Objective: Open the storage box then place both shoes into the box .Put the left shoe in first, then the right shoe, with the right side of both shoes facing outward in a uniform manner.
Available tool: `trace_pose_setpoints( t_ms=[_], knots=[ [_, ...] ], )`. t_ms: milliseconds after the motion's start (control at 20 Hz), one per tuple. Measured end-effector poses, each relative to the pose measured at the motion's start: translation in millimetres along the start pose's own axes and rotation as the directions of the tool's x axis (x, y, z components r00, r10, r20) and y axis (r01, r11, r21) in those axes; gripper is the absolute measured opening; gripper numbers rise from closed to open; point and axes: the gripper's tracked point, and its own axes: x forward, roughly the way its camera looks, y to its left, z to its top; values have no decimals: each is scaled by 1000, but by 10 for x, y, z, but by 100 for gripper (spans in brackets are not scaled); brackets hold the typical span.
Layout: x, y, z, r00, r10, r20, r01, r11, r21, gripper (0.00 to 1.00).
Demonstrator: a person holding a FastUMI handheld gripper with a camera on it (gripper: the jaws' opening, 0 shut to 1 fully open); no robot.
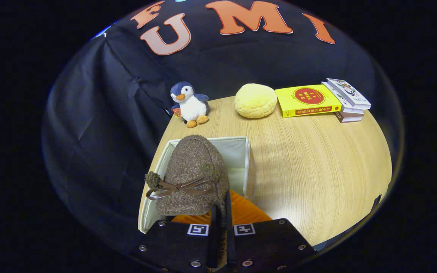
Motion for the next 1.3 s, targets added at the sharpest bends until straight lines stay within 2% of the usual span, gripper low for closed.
trace_pose_setpoints(
  t_ms=[100,200,300,600,750,850,1000,1300],
  knots=[
    [21,44,-98,1000,10,-29,-10,1000,-1,16],
    [-8,97,-138,999,31,-40,-31,999,-6,25],
    [-87,162,-70,998,68,-8,-68,998,-6,35],
    [-520,101,353,983,133,125,-125,990,-66,50],
    [-766,-91,566,970,132,202,-113,988,-103,59],
    [-939,-260,718,958,128,257,-97,987,-131,59],
    [-1247,-570,973,925,111,362,-50,984,-174,60],
    [-1887,-1184,1367,853,69,517,33,982,-186,70]
  ],
)
